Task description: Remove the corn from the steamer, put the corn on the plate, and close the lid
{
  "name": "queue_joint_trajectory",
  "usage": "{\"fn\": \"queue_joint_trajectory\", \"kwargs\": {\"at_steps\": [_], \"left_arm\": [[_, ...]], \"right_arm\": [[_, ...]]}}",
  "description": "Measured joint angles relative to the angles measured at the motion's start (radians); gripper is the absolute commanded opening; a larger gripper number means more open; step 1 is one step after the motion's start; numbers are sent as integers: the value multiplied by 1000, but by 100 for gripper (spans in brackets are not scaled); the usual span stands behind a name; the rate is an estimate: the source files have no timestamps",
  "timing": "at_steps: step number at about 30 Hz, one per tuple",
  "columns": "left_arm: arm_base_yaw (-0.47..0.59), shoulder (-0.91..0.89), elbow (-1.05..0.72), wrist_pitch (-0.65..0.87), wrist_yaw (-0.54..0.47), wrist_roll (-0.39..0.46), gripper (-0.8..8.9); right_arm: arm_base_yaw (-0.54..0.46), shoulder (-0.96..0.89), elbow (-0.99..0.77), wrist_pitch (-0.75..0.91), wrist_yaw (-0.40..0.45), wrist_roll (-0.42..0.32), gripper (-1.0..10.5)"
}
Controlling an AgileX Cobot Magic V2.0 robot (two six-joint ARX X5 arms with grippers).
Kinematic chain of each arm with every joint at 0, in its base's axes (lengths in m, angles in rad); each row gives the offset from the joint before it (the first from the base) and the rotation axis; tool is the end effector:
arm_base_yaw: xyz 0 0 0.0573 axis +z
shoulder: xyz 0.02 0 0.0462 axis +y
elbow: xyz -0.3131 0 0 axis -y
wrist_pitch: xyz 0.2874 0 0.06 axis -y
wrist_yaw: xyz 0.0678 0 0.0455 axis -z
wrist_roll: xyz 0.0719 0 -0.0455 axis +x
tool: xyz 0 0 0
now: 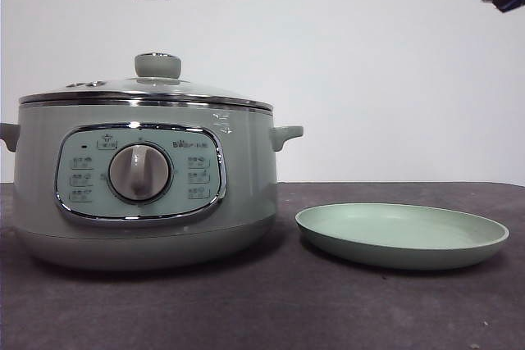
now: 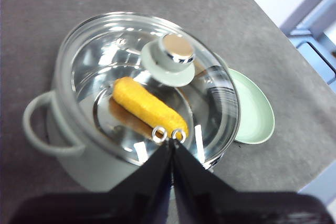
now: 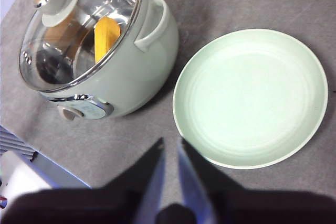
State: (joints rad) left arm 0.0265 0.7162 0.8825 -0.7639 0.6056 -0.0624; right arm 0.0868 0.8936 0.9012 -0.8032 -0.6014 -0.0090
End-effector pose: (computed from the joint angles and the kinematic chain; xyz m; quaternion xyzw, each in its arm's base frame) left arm 0.1633 -0.0366 0.3444 -0.1200 0.2882 -0.2640 0.9126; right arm 0.1954 0.0578 0.3189 0.0947 0.3732 0.3127 0.8683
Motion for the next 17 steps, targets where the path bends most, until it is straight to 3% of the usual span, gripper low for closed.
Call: {"fn": "queue_joint_trajectory", "kwargs": {"at_steps": [2,3,10,17], "left_arm": [[-10,45,31,0,0,11,384],[-14,63,43,0,0,13,435],[-78,184,122,34,-38,18,445],[-212,328,219,77,-179,18,444]], "right_arm": [[5,5,0,0,0,-3,243],[5,6,0,0,0,-3,277],[5,8,0,14,3,-3,477],[5,8,0,14,7,5,474]]}}
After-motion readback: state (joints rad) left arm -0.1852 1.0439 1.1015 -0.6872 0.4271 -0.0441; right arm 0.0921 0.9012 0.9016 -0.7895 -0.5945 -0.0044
